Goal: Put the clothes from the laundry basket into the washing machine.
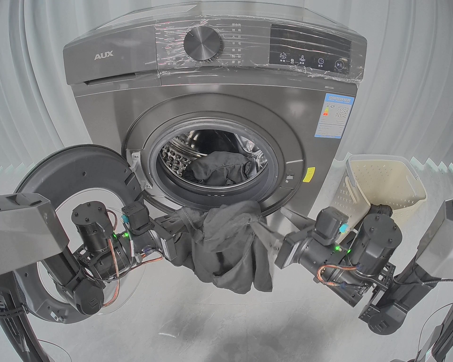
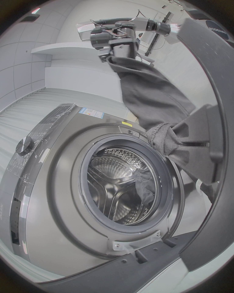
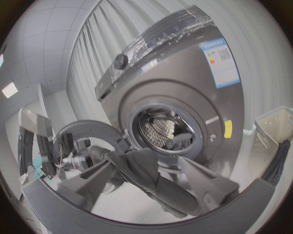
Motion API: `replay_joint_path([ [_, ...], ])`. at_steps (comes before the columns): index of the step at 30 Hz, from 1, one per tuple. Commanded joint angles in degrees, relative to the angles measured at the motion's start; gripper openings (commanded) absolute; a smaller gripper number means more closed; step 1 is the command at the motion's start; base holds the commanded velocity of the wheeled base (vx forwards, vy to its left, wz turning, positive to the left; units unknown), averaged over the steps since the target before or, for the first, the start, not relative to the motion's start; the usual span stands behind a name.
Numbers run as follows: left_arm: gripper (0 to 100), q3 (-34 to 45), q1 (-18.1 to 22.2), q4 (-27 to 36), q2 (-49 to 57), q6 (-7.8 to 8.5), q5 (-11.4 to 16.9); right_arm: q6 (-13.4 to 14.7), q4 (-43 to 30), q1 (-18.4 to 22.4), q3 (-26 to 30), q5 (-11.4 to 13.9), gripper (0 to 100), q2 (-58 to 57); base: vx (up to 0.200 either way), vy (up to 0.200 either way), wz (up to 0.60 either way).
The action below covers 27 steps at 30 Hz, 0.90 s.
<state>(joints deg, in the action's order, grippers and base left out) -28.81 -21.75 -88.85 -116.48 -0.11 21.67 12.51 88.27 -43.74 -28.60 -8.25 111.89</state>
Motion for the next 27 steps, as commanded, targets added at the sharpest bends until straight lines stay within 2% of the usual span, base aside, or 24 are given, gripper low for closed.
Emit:
replay_joint_path([
  [1,0,0.15,-0.05,-0.01,1.34,0.2,-0.14,-0.03,-0.03,1.2,8.65,-0.1,100,3.16,0.0,0.0,0.0],
  [4,0,0.24,-0.14,-0.01,1.52,0.29,-0.23,-0.29,-0.56,2.08,13.13,-0.1,100,4.66,0.0,0.0,0.0],
  [10,0,0.68,-0.31,-0.01,1.61,0.29,-0.32,-0.29,-0.03,2.34,13.31,-0.01,100,6.06,0.0,0.0,0.0],
  [16,0,0.86,-0.75,-0.01,1.43,0.37,-0.41,-0.82,0.06,1.29,9.09,0.87,100,6.42,0.0,0.0,0.0],
  [20,0,0.86,-0.93,-0.01,1.26,0.9,-0.41,-2.31,0.06,-1.96,5.22,2.89,100,6.5,0.0,0.0,0.0],
  [24,0,0.86,-0.93,-0.01,1.17,0.72,-0.49,-3.54,0.06,-5.13,2.5,4.3,100,6.68,0.0,0.0,0.0],
  [27,0,0.86,-0.93,-0.01,1.08,0.72,-0.49,-3.89,0.06,-6.18,0.12,4.56,100,7.82,0.0,0.0,0.0],
])
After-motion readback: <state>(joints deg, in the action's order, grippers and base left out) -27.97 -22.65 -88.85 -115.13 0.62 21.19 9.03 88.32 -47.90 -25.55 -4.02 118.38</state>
